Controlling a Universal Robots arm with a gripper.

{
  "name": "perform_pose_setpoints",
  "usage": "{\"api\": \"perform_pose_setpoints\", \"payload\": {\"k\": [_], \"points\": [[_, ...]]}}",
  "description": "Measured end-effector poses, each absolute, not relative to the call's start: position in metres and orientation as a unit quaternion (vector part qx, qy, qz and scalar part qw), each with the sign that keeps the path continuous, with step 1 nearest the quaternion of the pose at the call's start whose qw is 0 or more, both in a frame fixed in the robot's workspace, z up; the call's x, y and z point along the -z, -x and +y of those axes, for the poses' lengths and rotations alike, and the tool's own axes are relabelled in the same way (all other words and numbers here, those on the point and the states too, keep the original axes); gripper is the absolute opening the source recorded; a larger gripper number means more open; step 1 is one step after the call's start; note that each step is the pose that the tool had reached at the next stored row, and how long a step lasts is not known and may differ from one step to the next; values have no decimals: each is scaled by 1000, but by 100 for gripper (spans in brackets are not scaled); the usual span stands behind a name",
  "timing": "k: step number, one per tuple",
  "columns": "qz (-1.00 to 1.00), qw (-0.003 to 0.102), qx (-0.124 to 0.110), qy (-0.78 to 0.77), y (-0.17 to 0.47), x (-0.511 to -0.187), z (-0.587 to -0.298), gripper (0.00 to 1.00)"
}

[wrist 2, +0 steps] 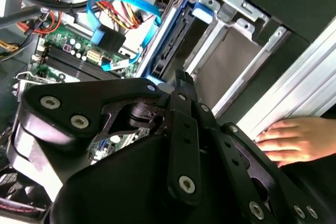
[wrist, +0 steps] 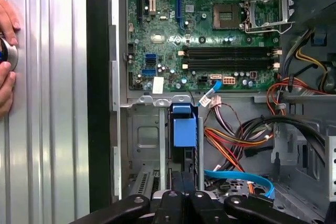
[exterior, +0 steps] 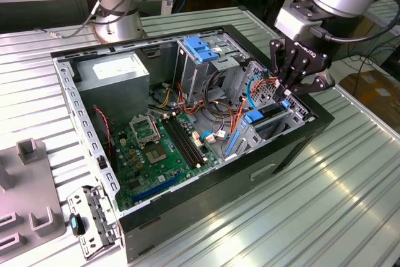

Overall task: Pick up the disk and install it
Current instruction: 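Insert the first disk wire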

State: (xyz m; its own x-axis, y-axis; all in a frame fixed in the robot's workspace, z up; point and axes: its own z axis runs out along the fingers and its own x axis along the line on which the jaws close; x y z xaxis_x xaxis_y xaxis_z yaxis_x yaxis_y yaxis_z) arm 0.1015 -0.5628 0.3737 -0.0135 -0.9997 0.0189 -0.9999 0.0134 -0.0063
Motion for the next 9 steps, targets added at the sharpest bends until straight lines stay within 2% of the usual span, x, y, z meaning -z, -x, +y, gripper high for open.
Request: {"api": "perform_pose_setpoints", "payload": {"k": [9], "points": [[-712, 5, -9, -702, -104, -355, -563, 11]]}}
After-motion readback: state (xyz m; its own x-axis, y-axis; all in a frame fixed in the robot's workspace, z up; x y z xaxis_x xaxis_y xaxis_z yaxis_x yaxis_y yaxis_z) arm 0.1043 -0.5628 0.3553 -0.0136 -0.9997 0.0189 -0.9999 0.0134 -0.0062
